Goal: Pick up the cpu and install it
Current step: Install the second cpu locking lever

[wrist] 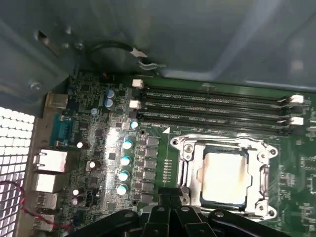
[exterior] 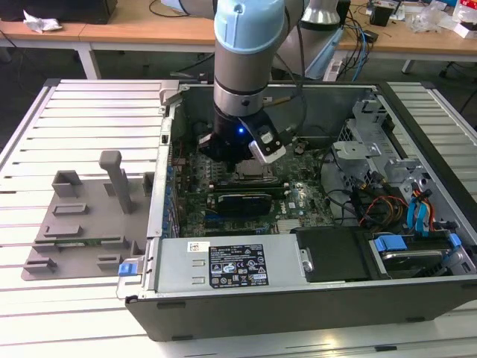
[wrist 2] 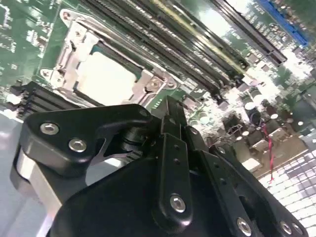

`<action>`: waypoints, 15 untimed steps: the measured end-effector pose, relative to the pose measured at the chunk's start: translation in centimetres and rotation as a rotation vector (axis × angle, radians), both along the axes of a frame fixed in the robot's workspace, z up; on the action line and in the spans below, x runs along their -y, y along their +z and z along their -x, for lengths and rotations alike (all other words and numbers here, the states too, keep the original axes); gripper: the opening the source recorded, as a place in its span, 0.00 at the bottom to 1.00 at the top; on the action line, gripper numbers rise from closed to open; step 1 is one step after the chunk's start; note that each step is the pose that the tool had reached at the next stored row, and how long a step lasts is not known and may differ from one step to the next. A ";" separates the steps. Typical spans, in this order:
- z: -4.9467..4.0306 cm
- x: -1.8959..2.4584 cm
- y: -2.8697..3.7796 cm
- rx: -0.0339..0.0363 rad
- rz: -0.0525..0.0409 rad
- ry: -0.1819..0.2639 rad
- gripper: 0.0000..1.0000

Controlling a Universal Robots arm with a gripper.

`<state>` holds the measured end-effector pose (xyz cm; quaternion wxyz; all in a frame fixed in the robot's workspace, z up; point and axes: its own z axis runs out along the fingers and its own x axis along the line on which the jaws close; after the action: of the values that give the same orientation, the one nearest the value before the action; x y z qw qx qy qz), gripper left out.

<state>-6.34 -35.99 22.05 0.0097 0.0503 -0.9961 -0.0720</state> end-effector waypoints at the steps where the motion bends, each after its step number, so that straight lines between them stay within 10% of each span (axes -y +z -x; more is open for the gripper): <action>1: -0.71 -1.04 0.02 0.0001 0.0050 0.000 0.11; 2: -1.83 -2.09 0.02 0.0000 0.0183 0.000 0.11; 8: -3.93 -2.59 0.02 -0.0004 0.0662 0.000 0.11; 12: -4.68 -2.64 0.78 -0.0006 0.1723 0.000 0.11; 15: -4.68 -2.71 2.80 -0.0006 0.2274 0.000 0.11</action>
<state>-1.66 -33.28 24.85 0.0157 0.0489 -0.9978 0.0414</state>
